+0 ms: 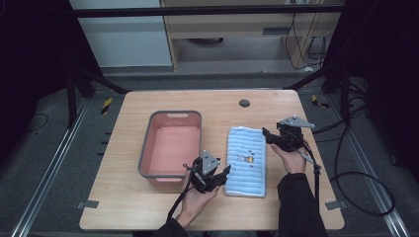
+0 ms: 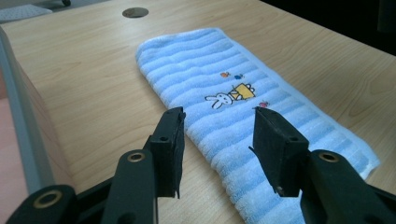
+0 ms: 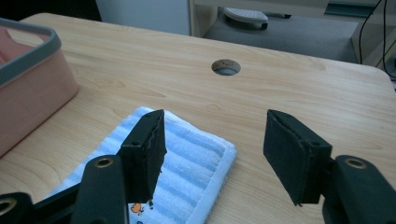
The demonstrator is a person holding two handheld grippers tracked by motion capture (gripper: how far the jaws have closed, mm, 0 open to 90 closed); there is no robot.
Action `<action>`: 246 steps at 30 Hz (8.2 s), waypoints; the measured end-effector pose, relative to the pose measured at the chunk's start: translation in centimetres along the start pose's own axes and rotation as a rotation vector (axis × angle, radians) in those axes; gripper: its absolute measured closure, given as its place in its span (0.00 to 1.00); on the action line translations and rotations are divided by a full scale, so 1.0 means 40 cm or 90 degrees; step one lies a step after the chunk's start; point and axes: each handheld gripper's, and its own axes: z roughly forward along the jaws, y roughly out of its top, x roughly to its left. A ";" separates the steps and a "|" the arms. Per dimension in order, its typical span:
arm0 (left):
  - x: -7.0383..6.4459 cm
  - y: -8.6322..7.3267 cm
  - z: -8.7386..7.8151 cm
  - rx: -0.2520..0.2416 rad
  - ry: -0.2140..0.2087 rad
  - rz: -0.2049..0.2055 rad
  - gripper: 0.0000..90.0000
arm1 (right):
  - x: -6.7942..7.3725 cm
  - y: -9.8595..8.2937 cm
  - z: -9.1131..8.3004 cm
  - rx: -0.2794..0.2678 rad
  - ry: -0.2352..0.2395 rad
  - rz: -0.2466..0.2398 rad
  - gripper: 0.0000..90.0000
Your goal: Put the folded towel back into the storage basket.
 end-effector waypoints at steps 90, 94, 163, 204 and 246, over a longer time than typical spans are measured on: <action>-0.040 -0.081 0.098 0.067 -0.011 -0.060 0.95 | 0.007 -0.100 0.155 0.113 0.042 0.031 0.89; -0.041 -0.073 0.085 0.058 -0.022 -0.061 0.95 | 0.015 -0.074 0.127 0.092 0.050 0.014 0.89; 0.053 0.126 -0.255 -0.100 0.000 -0.007 0.95 | 0.220 0.276 -0.109 -0.096 0.067 -0.071 0.89; 0.222 0.080 -0.369 -0.118 0.070 -0.056 0.95 | 0.413 0.357 0.032 -0.093 0.125 -0.098 0.89; 0.326 0.025 -0.369 -0.085 0.123 -0.093 0.95 | 0.505 0.342 0.187 -0.058 0.159 -0.101 0.89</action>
